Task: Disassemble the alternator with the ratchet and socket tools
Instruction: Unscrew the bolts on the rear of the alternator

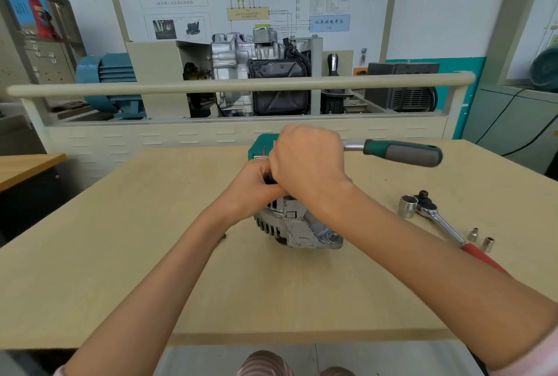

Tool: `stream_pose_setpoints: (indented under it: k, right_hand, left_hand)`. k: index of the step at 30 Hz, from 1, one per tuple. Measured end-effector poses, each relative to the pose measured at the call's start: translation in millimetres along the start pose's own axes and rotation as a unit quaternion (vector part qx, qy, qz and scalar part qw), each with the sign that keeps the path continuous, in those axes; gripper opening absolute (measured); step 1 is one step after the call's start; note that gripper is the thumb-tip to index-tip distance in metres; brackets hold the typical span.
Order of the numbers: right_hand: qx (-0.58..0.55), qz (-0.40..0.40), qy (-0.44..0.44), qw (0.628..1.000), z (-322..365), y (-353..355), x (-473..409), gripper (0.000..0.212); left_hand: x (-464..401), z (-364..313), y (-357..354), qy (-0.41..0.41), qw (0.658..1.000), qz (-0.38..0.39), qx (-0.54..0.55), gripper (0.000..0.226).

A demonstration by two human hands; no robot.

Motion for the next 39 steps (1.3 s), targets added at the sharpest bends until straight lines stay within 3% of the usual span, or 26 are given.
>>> stream_pose_setpoints:
  k: [9, 17, 21, 24, 28, 34, 36, 39]
  right_hand:
    - [-0.039, -0.139, 0.042, 0.989, -8.0, 0.2, 9.6, 0.028]
    - [-0.131, -0.178, 0.06, 0.973, -12.9, 2.7, 9.8, 0.028]
    - [-0.319, -0.208, 0.052, 0.923, -12.0, 2.0, 8.3, 0.03]
    - [-0.32, -0.214, 0.068, 0.92, 0.5, 2.1, 6.1, 0.03]
    - [-0.406, -0.142, 0.084, 0.899, -3.6, -1.3, -0.8, 0.03]
    - [-0.584, -0.019, 0.077, 0.808, -16.0, -3.7, -5.0, 0.034]
    - [-0.574, -0.016, 0.078, 0.815, -16.5, -2.0, -2.9, 0.034]
    - [-0.427, -0.061, 0.097, 0.897, -14.2, 2.0, 1.6, 0.032]
  left_hand:
    - [1.3, -2.0, -6.0, -0.016, 1.0, -0.008, 0.024, 0.038]
    - [-1.2, -2.0, -8.4, -0.026, 0.999, -0.006, 0.024, 0.032]
    - [-2.9, 4.3, -2.4, -0.009, 1.0, -0.002, 0.013, 0.024]
    - [-4.8, 7.7, 5.8, 0.002, 1.0, 0.018, 0.024, 0.027]
    - [-4.6, 8.2, 7.6, -0.003, 0.999, 0.028, 0.034, 0.027]
    - [-2.6, 10.0, 4.9, -0.014, 0.999, 0.039, 0.021, 0.017]
    - [-2.7, 11.0, 4.4, -0.017, 0.999, 0.032, 0.019, 0.015]
    - [-1.9, 10.7, 3.7, -0.015, 0.999, 0.028, 0.021, 0.016]
Point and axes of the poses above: each hand's wrist, its own x-axis away from the middle knuckle, its own y-axis out of the back of the hand, z = x × y, the point moved 3 cm from there along -x, towards the middle knuckle, and after that the axes turned 2 degrees about -x, right-handed, at the moved point
